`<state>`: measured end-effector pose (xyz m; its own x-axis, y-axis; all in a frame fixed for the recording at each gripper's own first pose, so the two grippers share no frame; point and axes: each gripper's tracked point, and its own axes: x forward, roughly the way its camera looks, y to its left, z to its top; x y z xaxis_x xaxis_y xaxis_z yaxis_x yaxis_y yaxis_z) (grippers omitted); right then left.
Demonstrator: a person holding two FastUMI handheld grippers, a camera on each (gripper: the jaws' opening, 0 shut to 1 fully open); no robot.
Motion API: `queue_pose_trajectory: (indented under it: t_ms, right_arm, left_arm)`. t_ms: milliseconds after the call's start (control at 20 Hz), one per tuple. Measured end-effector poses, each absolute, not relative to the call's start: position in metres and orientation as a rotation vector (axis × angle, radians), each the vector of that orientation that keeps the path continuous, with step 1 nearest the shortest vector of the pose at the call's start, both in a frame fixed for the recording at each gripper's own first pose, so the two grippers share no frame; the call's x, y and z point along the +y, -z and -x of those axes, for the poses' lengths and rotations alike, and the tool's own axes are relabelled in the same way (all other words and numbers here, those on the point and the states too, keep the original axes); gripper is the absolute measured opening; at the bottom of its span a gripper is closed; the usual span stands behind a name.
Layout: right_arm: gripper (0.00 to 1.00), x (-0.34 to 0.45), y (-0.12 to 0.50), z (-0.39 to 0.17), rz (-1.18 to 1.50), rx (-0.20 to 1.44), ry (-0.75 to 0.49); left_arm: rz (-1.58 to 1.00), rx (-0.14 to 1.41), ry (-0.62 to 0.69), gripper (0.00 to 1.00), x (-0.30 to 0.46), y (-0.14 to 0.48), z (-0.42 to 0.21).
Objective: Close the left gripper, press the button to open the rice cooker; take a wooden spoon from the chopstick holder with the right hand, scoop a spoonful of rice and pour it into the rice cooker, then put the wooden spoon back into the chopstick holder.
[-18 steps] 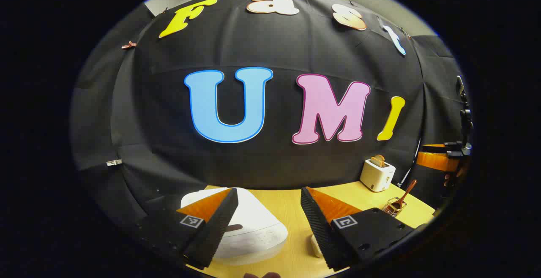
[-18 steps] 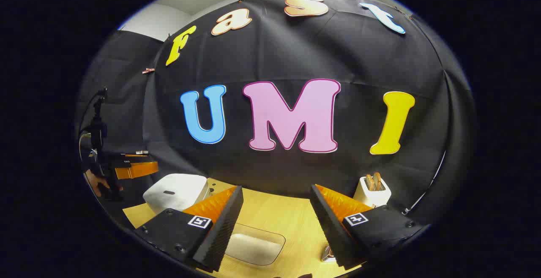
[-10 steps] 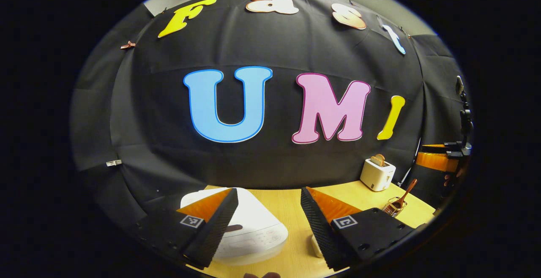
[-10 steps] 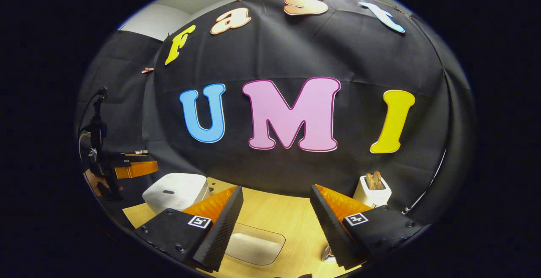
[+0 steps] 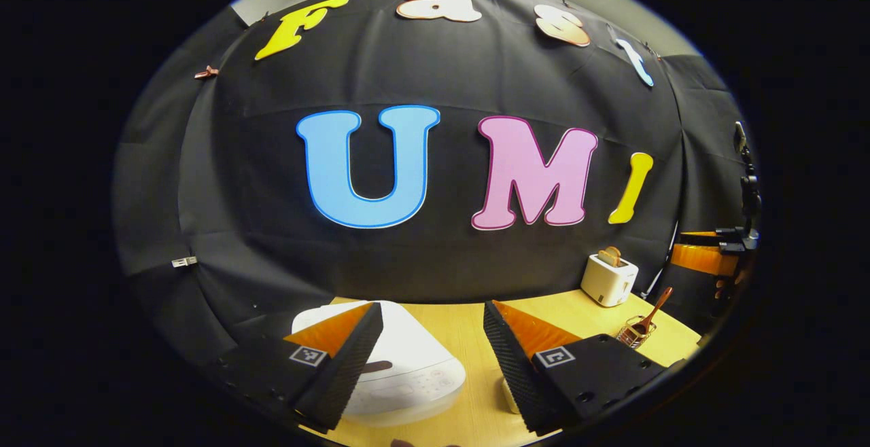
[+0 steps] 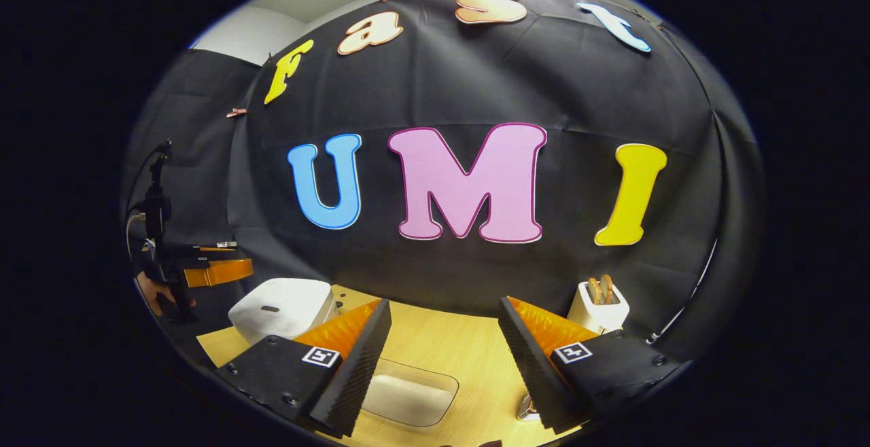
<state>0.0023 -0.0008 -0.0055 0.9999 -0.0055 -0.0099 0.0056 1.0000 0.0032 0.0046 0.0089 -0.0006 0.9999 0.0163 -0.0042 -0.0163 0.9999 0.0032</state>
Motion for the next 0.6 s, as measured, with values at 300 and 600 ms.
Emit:
queue_pose_trajectory:
  t_ms: [300, 600]
  right_arm:
    - [0.98, -0.002, 0.006, -0.002, -0.001, 0.013, 0.014]
    - [0.98, -0.009, 0.004, 0.003, 0.001, 0.01, 0.037]
  left_arm:
    - [-0.024, 0.059, -0.071, 0.57, 0.024, 0.011, -0.011]
    - [0.016, 0.108, -0.071, 0.3, 0.033, 0.029, -0.028]
